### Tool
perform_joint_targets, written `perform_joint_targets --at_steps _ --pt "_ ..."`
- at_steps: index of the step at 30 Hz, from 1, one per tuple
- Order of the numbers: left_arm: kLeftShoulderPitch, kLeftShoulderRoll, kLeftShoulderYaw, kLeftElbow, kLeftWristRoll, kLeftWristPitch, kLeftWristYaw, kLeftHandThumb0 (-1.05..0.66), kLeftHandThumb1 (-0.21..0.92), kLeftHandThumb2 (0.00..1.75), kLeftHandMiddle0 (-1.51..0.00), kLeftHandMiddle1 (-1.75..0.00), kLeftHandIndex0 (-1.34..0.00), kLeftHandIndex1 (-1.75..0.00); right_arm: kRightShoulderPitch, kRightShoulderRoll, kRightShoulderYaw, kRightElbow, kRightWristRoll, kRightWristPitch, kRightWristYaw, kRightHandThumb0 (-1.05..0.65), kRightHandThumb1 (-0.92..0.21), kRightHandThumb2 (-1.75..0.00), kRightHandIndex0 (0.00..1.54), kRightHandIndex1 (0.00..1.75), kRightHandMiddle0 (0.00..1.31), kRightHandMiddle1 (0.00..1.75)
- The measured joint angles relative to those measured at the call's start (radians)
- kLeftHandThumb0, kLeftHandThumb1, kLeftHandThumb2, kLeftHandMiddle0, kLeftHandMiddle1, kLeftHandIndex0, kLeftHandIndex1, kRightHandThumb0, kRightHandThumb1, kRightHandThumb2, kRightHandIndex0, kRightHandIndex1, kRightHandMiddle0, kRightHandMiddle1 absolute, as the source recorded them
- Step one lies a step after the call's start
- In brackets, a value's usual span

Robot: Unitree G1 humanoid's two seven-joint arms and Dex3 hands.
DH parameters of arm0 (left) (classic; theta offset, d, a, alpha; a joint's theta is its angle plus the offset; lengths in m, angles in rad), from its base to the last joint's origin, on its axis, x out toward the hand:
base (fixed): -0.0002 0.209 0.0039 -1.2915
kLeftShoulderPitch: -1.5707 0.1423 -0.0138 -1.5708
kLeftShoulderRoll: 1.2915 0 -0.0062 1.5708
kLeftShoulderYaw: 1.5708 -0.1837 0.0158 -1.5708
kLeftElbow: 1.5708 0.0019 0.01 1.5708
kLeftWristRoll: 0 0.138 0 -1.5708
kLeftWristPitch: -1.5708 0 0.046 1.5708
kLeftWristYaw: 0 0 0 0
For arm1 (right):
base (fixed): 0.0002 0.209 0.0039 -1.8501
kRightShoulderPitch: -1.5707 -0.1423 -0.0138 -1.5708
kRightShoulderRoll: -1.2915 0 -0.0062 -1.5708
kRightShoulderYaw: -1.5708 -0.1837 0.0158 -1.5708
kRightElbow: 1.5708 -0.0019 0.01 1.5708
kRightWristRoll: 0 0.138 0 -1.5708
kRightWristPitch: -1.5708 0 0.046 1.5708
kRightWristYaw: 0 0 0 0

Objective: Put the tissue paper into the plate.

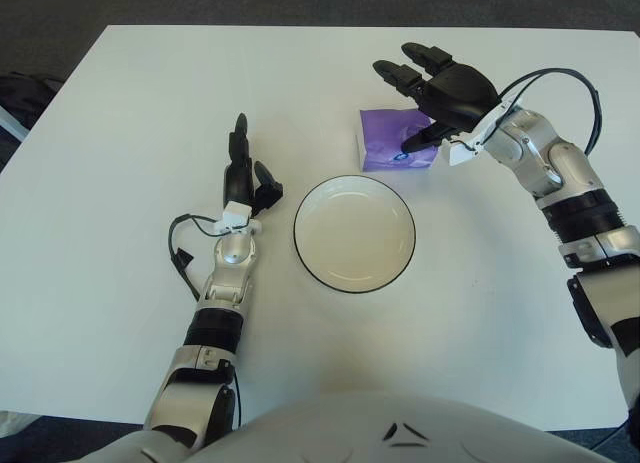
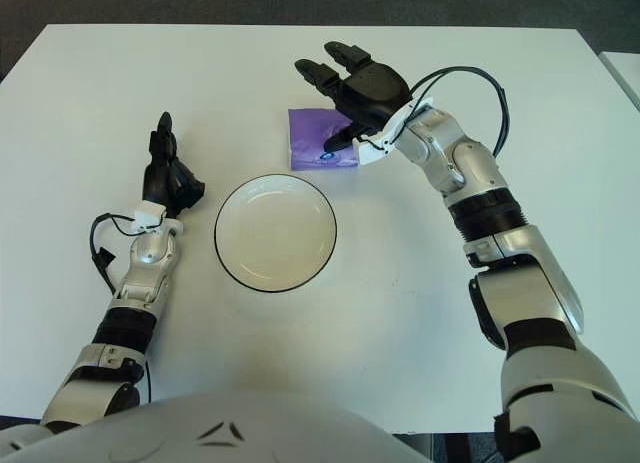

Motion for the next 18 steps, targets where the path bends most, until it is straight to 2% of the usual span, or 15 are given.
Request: perform_joint_targets --at_steps 18 --pt "-0.026 -0.002 0.001 0.033 -0.001 -0.02 0.004 -0.86 0.92 1.19 -0.05 0.0 0.0 -0.21 -0.043 0.016 0.069 0.153 -0.035 -0.049 -0.057 -1.05 -0.92 -0.56 0.0 0.0 0.0 0.0"
